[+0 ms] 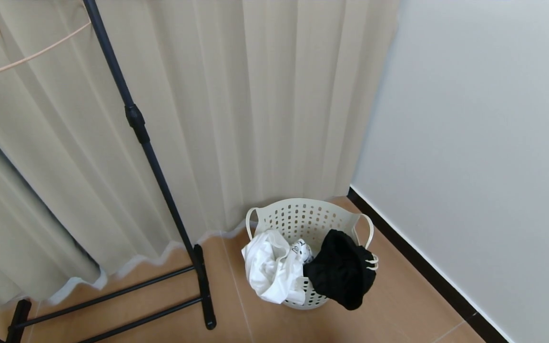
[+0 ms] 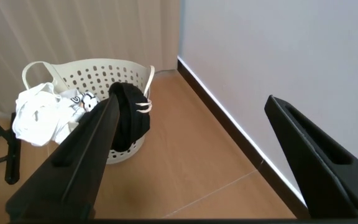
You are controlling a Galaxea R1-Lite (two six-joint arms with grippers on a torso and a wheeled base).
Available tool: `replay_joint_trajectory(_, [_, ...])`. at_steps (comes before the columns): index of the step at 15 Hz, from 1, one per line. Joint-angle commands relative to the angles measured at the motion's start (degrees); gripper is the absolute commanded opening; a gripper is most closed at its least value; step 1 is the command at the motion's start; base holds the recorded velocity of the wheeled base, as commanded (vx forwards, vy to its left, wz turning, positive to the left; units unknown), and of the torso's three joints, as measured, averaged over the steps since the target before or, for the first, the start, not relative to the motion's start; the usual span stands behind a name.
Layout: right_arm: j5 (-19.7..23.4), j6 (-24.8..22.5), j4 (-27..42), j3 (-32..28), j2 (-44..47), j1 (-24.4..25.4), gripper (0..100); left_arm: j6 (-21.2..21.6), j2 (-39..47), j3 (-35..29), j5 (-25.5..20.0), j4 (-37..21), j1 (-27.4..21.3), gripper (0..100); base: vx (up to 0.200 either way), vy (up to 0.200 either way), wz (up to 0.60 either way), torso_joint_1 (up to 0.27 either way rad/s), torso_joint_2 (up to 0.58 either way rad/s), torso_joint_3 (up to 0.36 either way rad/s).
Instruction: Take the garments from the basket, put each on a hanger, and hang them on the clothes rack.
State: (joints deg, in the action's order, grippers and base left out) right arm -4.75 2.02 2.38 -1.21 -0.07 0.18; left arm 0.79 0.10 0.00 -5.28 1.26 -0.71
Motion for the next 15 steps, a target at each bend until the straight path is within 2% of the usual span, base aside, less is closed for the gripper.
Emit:
replay_joint_trajectory(1, [0.01, 0.0, 0.0, -0.02, 0.07, -0.01, 100, -0.09, -0.01, 0.0, 0.01, -0.03, 0.0, 100, 0.0, 0.0, 0.0, 0.002, 0.0, -0.168])
replay_joint_trajectory(15, [0.01, 0.0, 0.0, 0.06, 0.07, -0.01, 100, -1.32, -0.01, 0.0, 0.44, 0.06, 0.0, 100, 0.0, 0.0, 0.0, 0.003, 0.0, -0.196])
